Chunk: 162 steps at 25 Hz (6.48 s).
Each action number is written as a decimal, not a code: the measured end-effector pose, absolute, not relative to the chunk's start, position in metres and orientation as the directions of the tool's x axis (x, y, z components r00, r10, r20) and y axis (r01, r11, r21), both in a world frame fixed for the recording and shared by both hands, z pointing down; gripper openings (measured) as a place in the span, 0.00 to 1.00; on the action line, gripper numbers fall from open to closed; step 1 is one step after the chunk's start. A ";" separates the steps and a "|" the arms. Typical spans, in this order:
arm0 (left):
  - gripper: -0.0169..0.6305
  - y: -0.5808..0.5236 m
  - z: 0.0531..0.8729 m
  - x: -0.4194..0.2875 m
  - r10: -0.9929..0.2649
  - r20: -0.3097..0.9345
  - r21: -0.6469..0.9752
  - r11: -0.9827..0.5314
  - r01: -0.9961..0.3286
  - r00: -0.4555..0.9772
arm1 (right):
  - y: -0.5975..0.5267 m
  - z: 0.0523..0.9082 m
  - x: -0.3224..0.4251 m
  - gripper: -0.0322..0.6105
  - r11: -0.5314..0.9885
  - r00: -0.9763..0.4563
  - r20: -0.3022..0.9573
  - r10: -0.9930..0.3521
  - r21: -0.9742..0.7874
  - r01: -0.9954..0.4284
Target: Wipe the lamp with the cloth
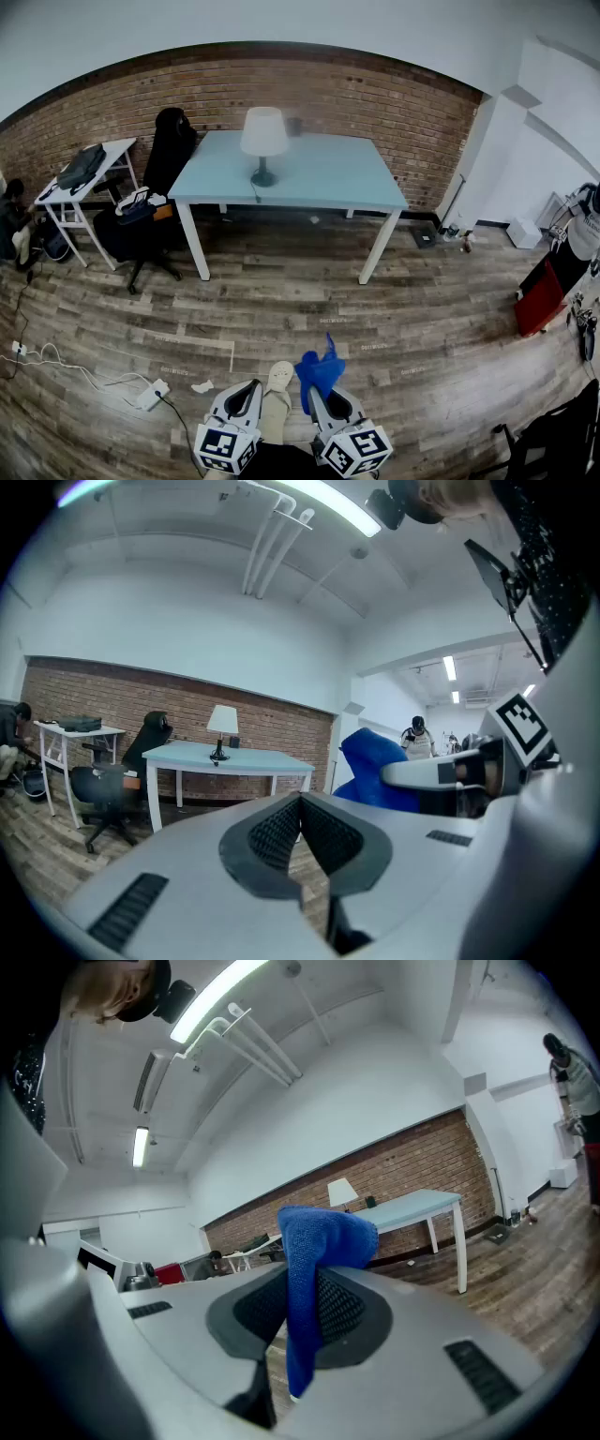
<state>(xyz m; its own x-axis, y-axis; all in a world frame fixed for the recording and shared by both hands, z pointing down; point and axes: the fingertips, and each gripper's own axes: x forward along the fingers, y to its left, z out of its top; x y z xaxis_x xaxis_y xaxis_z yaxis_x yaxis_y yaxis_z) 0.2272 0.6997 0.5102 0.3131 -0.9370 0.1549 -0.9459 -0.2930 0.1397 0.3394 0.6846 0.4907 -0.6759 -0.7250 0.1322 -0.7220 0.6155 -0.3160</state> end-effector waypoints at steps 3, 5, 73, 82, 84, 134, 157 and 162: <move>0.04 0.682 0.507 0.224 -0.936 0.148 0.140 -0.299 -0.944 0.318 | 0.668 0.490 0.337 0.15 0.607 -0.669 0.138 -0.730 -0.319 -0.728; 0.04 0.670 0.508 0.223 -0.937 0.152 0.146 -0.295 -0.944 0.316 | 0.655 0.491 0.336 0.15 0.606 -0.670 0.142 -0.729 -0.323 -0.727; 0.04 0.044 0.472 0.005 -0.976 0.121 0.135 -0.164 -0.977 0.181 | 0.006 0.450 0.131 0.15 0.816 -0.854 0.025 -0.519 -0.284 -0.504; 0.04 -0.054 0.451 -0.071 -0.993 0.084 0.092 -0.075 -0.993 0.082 | -0.111 0.380 0.109 0.15 0.838 -0.853 -0.197 -0.483 -0.388 -0.384; 0.04 -0.069 0.453 -0.086 -0.995 0.080 0.094 -0.048 -0.994 0.055 | -0.132 0.367 0.108 0.15 0.831 -0.849 -0.220 -0.481 -0.424 -0.361; 0.04 -0.206 0.431 -0.159 -0.973 0.087 0.092 -0.206 -0.974 0.214 | -0.247 0.463 0.108 0.15 0.506 -0.819 0.353 -0.453 -0.655 -0.562; 0.04 -0.190 0.423 -0.171 -0.982 0.073 0.064 -0.171 -0.983 0.176 | -0.306 0.249 0.036 0.15 0.861 -0.971 -0.048 -0.234 -0.473 -0.185; 0.04 -0.184 0.424 -0.169 -0.981 0.076 0.061 -0.176 -0.982 0.181 | -0.315 0.283 0.024 0.15 0.831 -0.964 0.005 -0.264 -0.506 -0.231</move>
